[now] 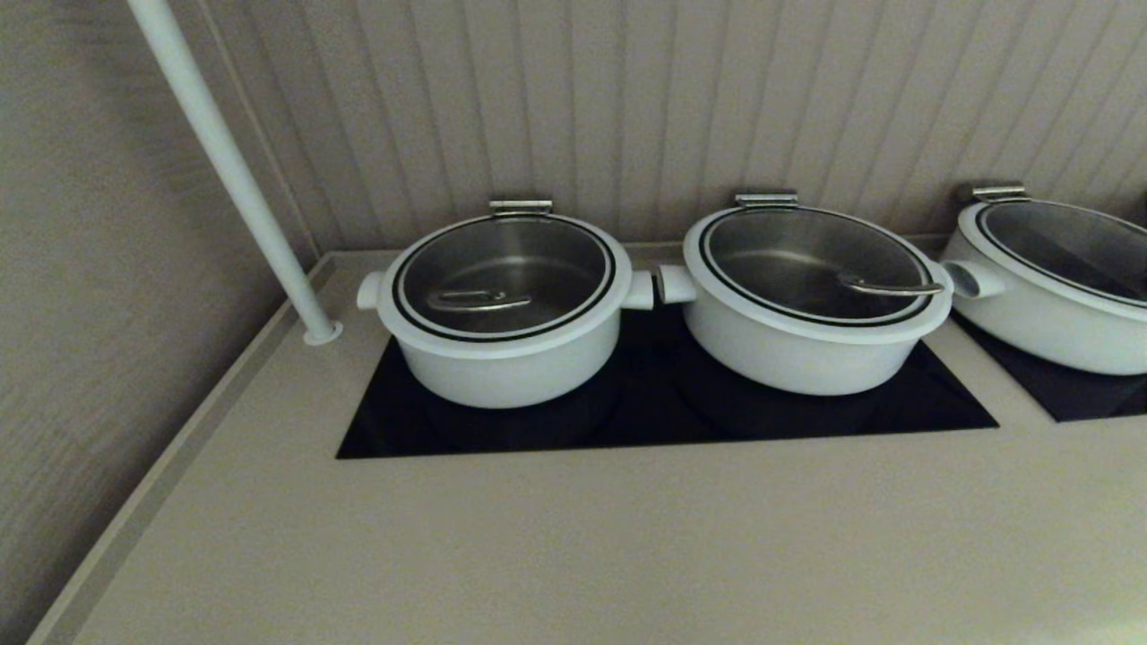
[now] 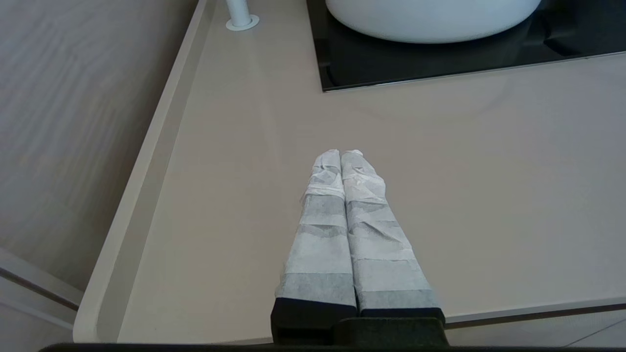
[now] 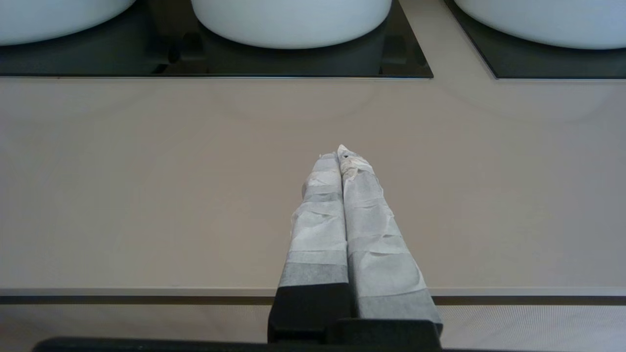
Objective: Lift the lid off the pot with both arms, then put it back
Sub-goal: Open the food pot lid a small opening with the left arm
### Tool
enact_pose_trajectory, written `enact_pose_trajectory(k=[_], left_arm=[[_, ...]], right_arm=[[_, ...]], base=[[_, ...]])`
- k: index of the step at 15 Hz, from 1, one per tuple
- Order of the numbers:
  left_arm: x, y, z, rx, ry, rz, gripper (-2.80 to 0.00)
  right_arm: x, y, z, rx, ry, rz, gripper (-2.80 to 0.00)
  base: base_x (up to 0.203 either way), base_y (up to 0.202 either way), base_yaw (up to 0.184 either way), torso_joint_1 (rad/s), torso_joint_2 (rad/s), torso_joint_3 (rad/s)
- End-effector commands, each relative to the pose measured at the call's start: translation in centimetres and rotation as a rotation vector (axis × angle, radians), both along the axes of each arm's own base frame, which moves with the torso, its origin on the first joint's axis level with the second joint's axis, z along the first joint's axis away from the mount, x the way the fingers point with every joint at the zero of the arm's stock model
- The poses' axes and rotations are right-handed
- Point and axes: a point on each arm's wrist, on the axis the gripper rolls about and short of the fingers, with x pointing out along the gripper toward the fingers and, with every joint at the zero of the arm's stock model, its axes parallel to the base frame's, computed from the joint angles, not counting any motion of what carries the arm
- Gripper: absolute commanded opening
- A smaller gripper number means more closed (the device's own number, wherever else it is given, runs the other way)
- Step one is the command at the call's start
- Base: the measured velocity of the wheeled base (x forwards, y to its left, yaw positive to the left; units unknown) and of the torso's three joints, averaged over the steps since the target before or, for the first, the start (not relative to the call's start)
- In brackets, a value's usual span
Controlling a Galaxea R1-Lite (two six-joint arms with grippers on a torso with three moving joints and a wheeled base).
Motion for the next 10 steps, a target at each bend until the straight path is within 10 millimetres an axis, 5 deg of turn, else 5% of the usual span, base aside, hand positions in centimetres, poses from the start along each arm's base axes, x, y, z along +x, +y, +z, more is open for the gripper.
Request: enact_pose_trajectory(k=[1, 10], left_arm=[[0.01, 0.00, 0.00, 0.001, 0.001, 0.000, -2.80], [0.01, 0.00, 0.00, 0.001, 0.001, 0.000, -2.80]], right_arm=[[0.01, 0.00, 0.00, -0.001, 0.002, 0.000, -2.80], [0.01, 0.00, 0.01, -0.001, 0.001, 0.000, -2.80]], base=[[0.000, 0.000, 0.000, 0.000, 0.00, 0.000], [0.000, 0.000, 0.000, 0.000, 0.00, 0.000]])
